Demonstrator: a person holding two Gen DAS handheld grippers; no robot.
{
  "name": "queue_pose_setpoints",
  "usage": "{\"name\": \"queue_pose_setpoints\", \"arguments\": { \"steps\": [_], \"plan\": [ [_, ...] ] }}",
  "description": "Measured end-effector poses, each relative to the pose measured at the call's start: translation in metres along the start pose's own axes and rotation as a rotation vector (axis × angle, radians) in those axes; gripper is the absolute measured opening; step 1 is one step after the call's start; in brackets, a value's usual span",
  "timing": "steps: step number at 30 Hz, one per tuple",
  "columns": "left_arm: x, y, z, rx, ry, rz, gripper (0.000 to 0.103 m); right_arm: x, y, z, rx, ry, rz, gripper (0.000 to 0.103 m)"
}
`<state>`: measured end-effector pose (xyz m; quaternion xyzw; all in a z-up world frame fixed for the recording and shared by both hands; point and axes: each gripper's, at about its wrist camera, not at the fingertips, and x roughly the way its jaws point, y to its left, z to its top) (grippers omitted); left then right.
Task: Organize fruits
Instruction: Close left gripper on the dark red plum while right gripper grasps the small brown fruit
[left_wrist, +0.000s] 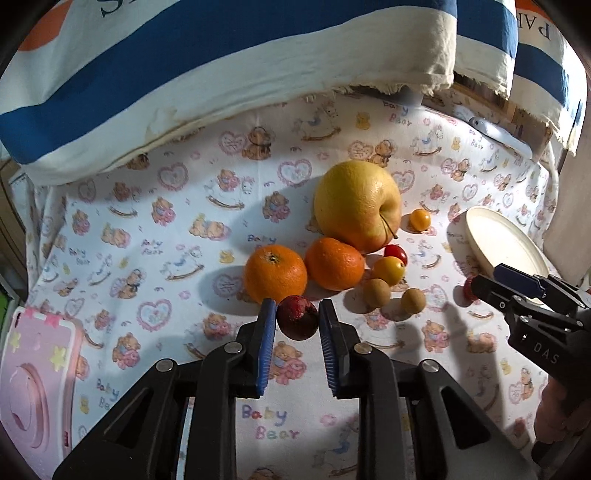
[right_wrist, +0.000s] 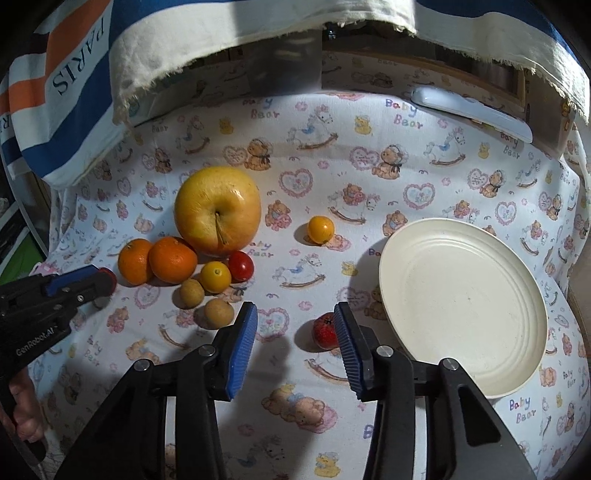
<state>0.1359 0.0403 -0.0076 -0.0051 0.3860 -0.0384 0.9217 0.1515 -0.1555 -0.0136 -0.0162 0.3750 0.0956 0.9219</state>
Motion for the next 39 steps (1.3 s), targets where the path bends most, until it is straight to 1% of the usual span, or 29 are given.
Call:
{"name": "queue_pose_setpoints", "arguments": {
  "steps": [4, 8, 10, 14, 15, 18, 21, 22, 23, 26, 29, 31, 33, 35, 39],
  "plan": [
    [0.002, 0.002, -0.001, -0.006, 0.006, -0.005, 0.023, 0.005, -0.003, -0.002, 0.011, 0.003, -0.001, 0.043],
    [0.000, 0.002, -0.001, -0.005, 0.002, -0.003, 0.023, 0.014, -0.006, -0.003, 0.008, 0.015, -0.030, 0.040],
    [0.000, 0.002, -0.001, -0.006, 0.000, -0.004, 0.023, 0.015, -0.009, -0.003, 0.031, 0.024, 0.006, 0.039],
    [0.000, 0.002, -0.001, -0.009, 0.003, -0.004, 0.023, 0.009, -0.003, -0.001, 0.017, -0.010, 0.064, 0.038],
    [0.001, 0.002, -0.001, -0.009, 0.004, -0.003, 0.023, 0.008, 0.000, -0.001, 0.017, -0.012, 0.096, 0.038],
    [0.003, 0.002, -0.001, -0.008, 0.010, 0.005, 0.023, 0.010, 0.007, 0.003, 0.031, 0.001, 0.188, 0.034],
    [0.005, 0.003, -0.001, -0.014, 0.015, 0.002, 0.023, 0.016, 0.017, 0.005, 0.024, 0.015, 0.226, 0.032],
    [0.005, 0.003, -0.001, -0.015, 0.013, 0.001, 0.023, 0.018, 0.021, 0.005, 0.018, 0.025, 0.228, 0.028],
    [0.004, 0.003, -0.001, -0.014, 0.010, 0.002, 0.023, 0.021, 0.024, 0.005, 0.014, 0.034, 0.234, 0.026],
    [0.003, 0.004, 0.000, -0.010, 0.004, 0.006, 0.023, 0.027, 0.032, 0.009, 0.015, 0.064, 0.243, 0.025],
    [0.005, 0.005, -0.001, -0.006, 0.009, 0.010, 0.023, 0.035, 0.041, 0.008, -0.016, 0.091, 0.210, 0.025],
    [0.006, 0.006, -0.001, -0.009, 0.014, 0.007, 0.023, 0.040, 0.041, 0.005, -0.012, 0.112, 0.207, 0.025],
    [0.006, 0.007, -0.001, -0.012, 0.015, 0.004, 0.023, 0.040, 0.041, 0.005, -0.016, 0.110, 0.207, 0.025],
    [0.006, 0.007, -0.001, -0.009, 0.013, 0.006, 0.023, 0.039, 0.041, 0.005, -0.019, 0.106, 0.212, 0.018],
    [0.008, 0.006, -0.002, -0.005, 0.018, 0.007, 0.023, 0.039, 0.041, 0.004, -0.022, 0.102, 0.213, 0.018]
  ]
}}
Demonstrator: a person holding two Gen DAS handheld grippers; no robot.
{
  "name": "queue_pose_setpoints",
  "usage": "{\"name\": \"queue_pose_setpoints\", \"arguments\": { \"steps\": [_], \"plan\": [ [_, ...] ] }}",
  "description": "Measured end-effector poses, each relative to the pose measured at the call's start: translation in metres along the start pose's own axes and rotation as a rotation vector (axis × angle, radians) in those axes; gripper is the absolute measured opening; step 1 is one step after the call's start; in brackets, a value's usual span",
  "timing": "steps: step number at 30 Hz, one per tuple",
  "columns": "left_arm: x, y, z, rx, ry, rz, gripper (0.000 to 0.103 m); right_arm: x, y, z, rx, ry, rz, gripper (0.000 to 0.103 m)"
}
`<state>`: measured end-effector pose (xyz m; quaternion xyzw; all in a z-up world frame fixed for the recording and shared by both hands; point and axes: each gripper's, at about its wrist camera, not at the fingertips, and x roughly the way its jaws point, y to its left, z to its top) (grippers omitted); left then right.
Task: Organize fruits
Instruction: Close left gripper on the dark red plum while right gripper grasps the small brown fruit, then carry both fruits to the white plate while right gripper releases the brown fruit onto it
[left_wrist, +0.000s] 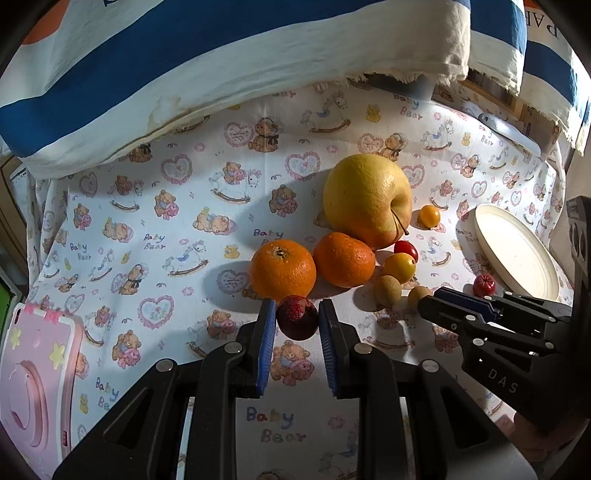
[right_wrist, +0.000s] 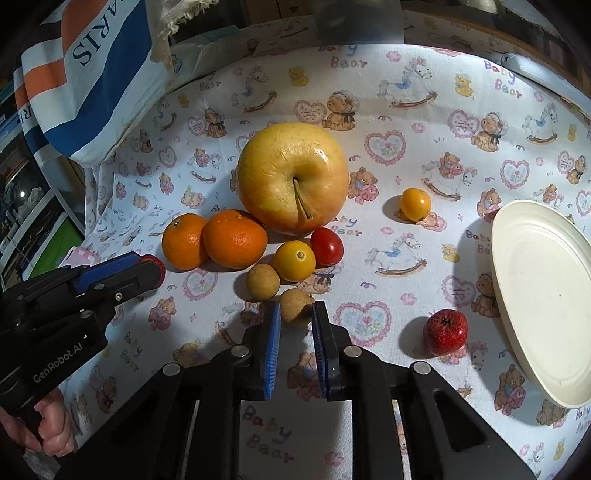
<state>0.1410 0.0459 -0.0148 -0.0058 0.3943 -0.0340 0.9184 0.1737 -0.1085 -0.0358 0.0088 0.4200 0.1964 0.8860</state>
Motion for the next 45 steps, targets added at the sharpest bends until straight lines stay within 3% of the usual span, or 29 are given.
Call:
{"name": "queue_pose_setpoints", "arguments": {
  "steps": [8, 17, 22, 27, 32, 35, 41, 45],
  "plan": [
    [-0.003, 0.000, 0.000, 0.004, -0.012, 0.002, 0.023, 0.001, 0.005, -0.001, -0.029, -0.011, -0.026, 0.018],
    [-0.004, 0.000, 0.000, 0.008, -0.014, 0.002, 0.023, 0.009, -0.002, 0.001, 0.003, 0.029, 0.024, 0.023],
    [-0.008, -0.003, 0.000, 0.014, -0.023, 0.002, 0.023, 0.007, 0.001, 0.001, -0.002, 0.013, 0.010, 0.023],
    [-0.018, -0.005, 0.001, 0.020, -0.073, 0.016, 0.023, -0.010, 0.004, 0.000, -0.013, -0.076, -0.004, 0.023],
    [-0.030, -0.010, 0.000, 0.049, -0.173, 0.012, 0.023, -0.033, 0.010, -0.004, -0.036, -0.206, -0.039, 0.023],
    [-0.037, -0.009, -0.001, 0.018, -0.235, -0.002, 0.023, -0.045, 0.005, -0.005, -0.016, -0.272, -0.071, 0.023],
    [-0.051, -0.009, -0.005, 0.008, -0.357, -0.008, 0.023, -0.063, -0.004, -0.005, 0.001, -0.339, -0.122, 0.023],
    [-0.056, -0.017, -0.006, 0.046, -0.383, -0.009, 0.023, -0.072, -0.004, -0.005, 0.000, -0.365, -0.131, 0.023]
  ]
}}
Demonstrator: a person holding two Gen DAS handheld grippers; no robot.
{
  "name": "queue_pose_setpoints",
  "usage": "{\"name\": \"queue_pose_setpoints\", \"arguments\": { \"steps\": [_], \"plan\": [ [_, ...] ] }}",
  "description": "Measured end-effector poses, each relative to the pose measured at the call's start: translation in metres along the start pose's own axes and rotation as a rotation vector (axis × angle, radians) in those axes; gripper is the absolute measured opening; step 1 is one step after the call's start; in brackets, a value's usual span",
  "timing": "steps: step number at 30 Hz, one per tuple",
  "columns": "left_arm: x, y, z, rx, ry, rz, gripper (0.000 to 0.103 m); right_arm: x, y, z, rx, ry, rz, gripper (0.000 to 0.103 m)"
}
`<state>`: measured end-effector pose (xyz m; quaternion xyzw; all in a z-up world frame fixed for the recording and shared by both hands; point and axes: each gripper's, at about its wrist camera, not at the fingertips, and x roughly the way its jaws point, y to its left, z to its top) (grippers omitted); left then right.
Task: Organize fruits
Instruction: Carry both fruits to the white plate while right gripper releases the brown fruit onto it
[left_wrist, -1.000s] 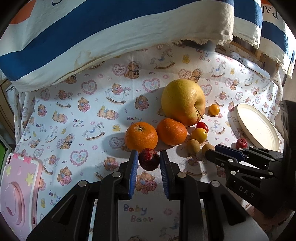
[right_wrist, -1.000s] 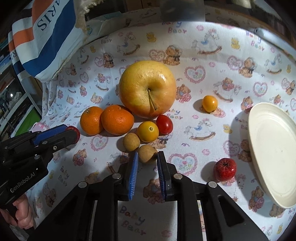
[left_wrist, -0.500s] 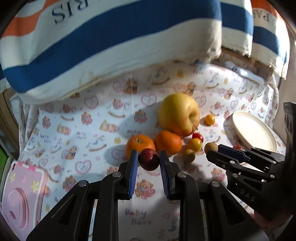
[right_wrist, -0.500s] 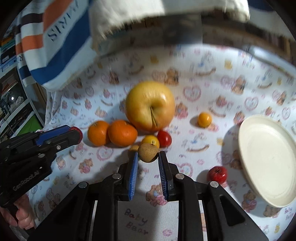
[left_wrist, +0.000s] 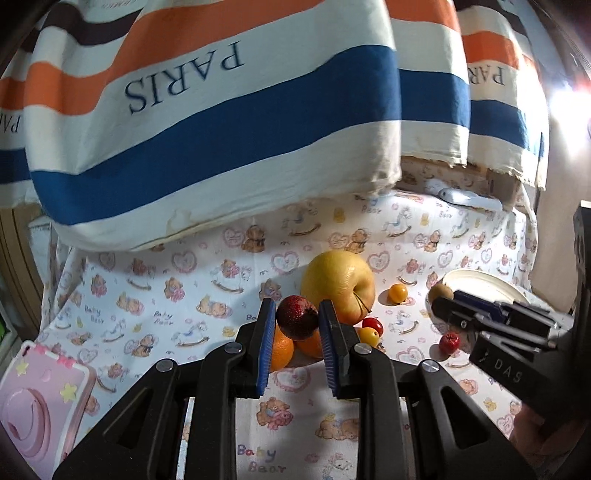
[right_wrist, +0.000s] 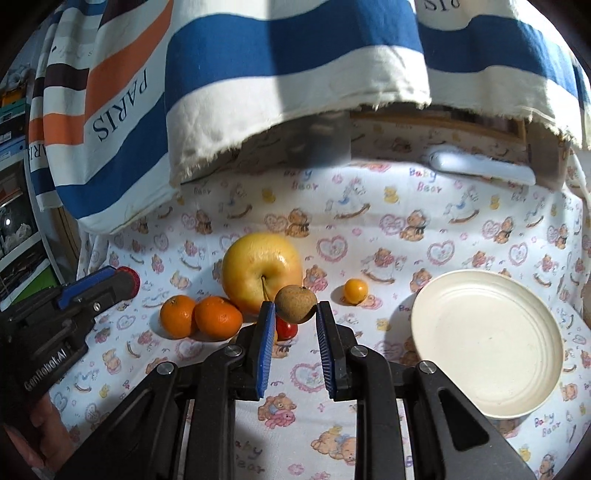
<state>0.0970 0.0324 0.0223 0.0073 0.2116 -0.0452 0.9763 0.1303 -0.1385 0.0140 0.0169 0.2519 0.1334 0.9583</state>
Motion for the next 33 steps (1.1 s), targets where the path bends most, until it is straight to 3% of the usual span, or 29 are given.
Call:
{"name": "queue_pose_setpoints", "arguments": {
  "steps": [8, 14, 21, 25, 27, 33],
  "plan": [
    [-0.027, -0.015, 0.010, 0.023, -0.054, -0.037, 0.023, -0.044, -0.010, 0.016, 0.003, -0.102, -0.026, 0.023],
    [-0.058, -0.038, 0.028, 0.057, -0.125, -0.061, 0.023, -0.082, -0.036, 0.023, -0.011, -0.172, -0.109, 0.023],
    [-0.050, -0.080, 0.035, 0.124, -0.086, -0.153, 0.023, -0.108, -0.084, 0.022, 0.031, -0.196, -0.179, 0.023],
    [-0.031, -0.107, 0.036, 0.117, 0.003, -0.228, 0.023, -0.105, -0.109, 0.017, 0.060, -0.116, -0.287, 0.023],
    [-0.021, -0.122, 0.036, 0.106, 0.051, -0.274, 0.023, -0.101, -0.124, 0.013, 0.103, -0.052, -0.276, 0.023],
    [0.008, -0.173, 0.024, 0.212, 0.164, -0.304, 0.023, -0.090, -0.152, -0.005, 0.158, 0.071, -0.215, 0.023]
  ]
}}
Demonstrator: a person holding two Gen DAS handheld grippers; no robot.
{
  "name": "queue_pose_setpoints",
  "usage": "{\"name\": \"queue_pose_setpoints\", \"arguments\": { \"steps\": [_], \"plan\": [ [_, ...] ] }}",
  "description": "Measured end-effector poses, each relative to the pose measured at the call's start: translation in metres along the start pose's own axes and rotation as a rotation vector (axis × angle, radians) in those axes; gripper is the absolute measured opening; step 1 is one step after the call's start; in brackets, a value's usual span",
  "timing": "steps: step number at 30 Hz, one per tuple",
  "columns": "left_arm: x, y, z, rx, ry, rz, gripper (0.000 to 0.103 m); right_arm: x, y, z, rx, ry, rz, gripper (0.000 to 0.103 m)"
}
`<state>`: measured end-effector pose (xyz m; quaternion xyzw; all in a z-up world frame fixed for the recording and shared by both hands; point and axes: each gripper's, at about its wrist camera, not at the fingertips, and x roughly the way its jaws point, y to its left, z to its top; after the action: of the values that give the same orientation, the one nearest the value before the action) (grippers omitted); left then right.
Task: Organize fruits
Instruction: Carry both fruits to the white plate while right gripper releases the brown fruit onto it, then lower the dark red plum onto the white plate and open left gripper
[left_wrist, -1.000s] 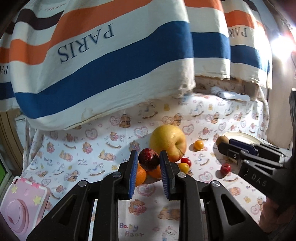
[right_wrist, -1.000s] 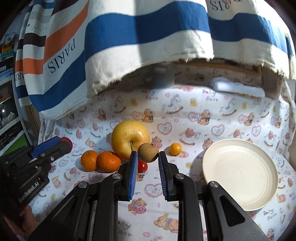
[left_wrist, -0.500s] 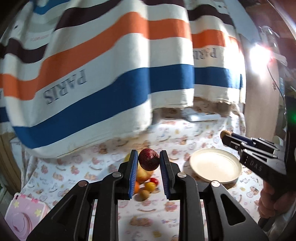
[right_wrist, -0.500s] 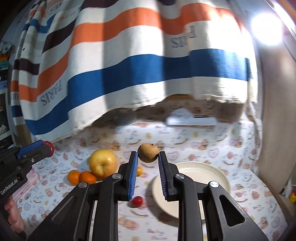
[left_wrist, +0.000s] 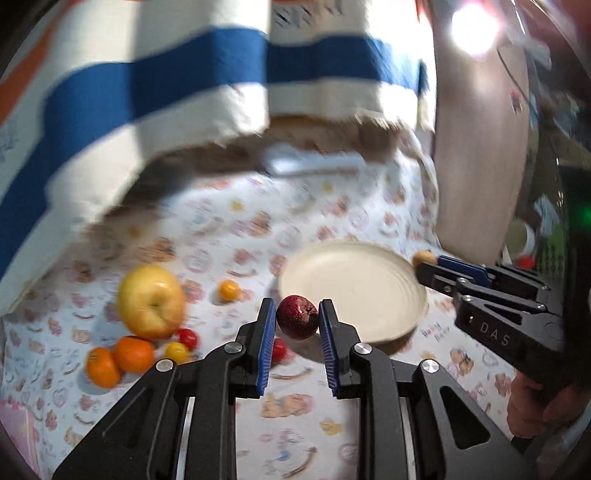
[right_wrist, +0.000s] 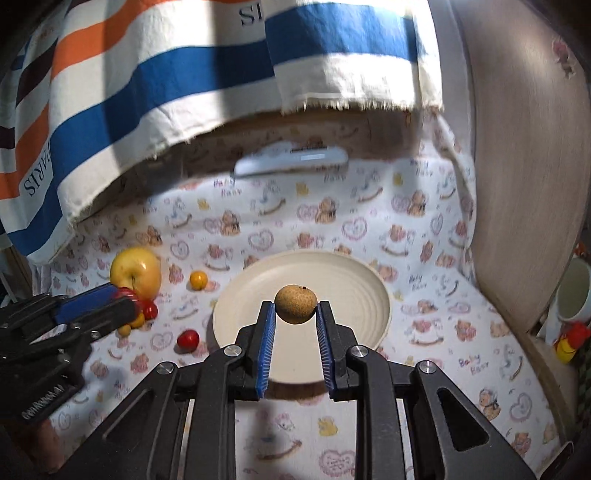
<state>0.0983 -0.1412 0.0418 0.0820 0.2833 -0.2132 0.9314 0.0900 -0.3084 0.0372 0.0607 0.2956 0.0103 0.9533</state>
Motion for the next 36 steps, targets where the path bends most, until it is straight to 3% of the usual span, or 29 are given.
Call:
{"name": "queue_pose_setpoints", "arguments": {
  "steps": [4, 14, 19, 36],
  "plan": [
    [0.028, -0.011, -0.003, 0.016, 0.087, -0.048, 0.023, 0.024, -0.006, -0.008, -0.022, 0.120, 0.081, 0.023],
    [0.075, -0.010, -0.002, 0.013, 0.182, -0.122, 0.023, 0.051, -0.014, -0.027, -0.022, 0.237, 0.082, 0.023],
    [0.087, -0.015, -0.005, 0.009, 0.204, -0.144, 0.023, 0.050, -0.015, -0.027, -0.023, 0.233, 0.076, 0.023],
    [0.078, -0.017, -0.004, 0.033, 0.168, -0.125, 0.026, 0.042, -0.017, -0.022, -0.014, 0.202, 0.057, 0.023]
  ]
}}
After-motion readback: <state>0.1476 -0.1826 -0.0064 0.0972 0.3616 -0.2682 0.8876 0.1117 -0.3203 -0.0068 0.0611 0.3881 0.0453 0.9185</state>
